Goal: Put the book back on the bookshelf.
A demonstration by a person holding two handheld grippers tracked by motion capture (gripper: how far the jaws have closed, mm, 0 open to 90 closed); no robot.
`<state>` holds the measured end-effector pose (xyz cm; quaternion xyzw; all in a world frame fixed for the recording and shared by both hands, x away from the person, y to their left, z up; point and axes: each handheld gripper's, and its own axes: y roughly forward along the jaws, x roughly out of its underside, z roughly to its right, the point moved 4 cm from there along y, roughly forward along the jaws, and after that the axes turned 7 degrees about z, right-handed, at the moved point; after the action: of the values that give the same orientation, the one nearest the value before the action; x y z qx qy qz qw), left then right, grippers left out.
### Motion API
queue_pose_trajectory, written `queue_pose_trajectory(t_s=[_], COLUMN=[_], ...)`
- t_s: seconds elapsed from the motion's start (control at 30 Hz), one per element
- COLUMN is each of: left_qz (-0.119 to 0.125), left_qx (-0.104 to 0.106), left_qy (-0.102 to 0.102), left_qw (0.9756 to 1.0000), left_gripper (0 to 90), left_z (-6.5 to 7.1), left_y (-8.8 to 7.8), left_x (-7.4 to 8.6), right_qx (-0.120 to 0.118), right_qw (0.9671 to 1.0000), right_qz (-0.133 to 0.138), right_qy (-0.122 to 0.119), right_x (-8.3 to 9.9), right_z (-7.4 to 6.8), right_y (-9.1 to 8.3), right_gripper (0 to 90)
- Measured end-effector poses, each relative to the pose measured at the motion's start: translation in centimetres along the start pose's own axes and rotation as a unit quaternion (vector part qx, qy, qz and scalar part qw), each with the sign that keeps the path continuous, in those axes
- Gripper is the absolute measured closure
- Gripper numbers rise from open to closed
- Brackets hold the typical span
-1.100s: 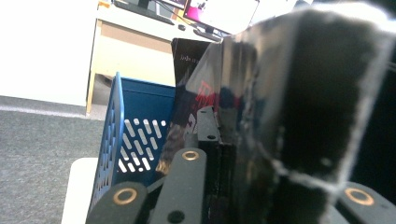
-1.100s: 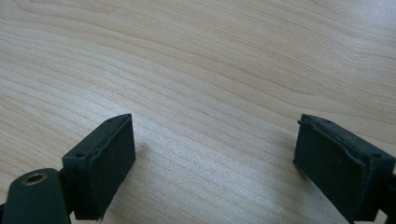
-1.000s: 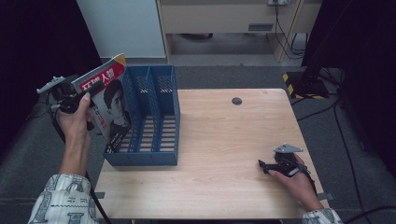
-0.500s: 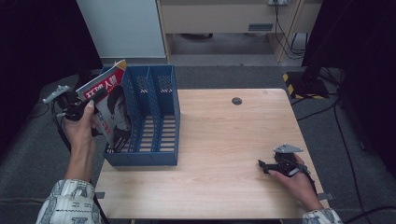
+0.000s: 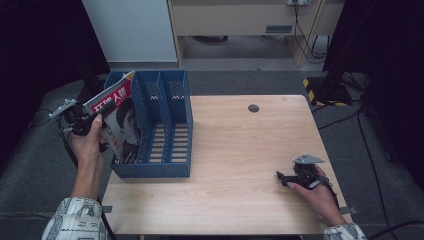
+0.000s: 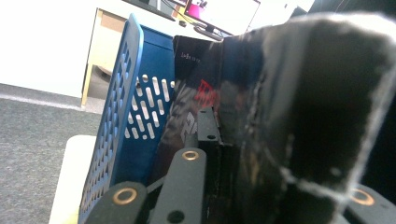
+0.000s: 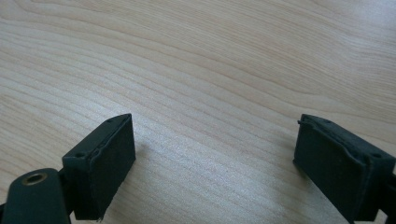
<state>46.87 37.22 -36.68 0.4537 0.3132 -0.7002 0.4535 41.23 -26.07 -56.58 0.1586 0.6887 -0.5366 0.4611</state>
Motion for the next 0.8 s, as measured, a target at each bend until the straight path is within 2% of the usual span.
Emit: queue_pose_trajectory(t_s=[0.27,0.7,0.8], left_qz=[-0.011,-0.036,-0.036], left_qx=[-0.008,-0.032,-0.037], left_qy=[0.007,0.011,0.005], left_qw=[0.9999,0.9988,0.9986], left_gripper=[85.1,84.0,84.1], left_z=[-0.1,-1.5,-1.9], left_y=[-0.1,-0.6,-0.8], left_x=[0.2,1.0,1.2], right_qx=[0.000,0.000,0.000], right_qw=[1.0000,1.0000,1.0000], right_qz=[0.000,-0.001,0.000], right_qy=[0.000,0.002,0.002], right_x=[0.0,0.0,0.0], right_z=[0.0,-0.1,0.0], right_y=[0.0,0.0,0.0], right_gripper=[12.8,12.8,12.8])
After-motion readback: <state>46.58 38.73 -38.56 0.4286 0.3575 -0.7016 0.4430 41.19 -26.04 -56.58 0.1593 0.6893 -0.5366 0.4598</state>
